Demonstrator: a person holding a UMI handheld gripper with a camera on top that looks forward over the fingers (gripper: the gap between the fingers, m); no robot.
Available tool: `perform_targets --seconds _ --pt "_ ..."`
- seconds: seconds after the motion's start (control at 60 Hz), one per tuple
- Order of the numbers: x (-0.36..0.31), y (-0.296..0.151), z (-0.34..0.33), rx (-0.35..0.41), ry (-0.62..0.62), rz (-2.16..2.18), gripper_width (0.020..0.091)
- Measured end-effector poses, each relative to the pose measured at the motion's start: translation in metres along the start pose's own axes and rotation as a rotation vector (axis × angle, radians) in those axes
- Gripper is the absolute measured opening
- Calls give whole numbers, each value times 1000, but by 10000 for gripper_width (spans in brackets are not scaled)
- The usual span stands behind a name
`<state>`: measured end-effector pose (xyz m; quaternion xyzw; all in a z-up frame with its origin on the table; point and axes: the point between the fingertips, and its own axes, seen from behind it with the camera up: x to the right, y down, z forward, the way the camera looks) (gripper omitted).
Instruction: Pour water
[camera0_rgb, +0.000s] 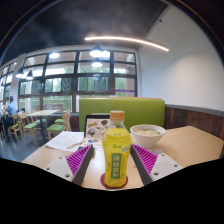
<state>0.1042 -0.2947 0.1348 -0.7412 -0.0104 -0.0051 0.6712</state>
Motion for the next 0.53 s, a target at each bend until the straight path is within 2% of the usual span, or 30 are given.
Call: perform_targets --seconds 0.267,0.533 --pt "-22 -39 -196 4 12 14 839" --pt "-30 -22 -356 3 -2 78 844"
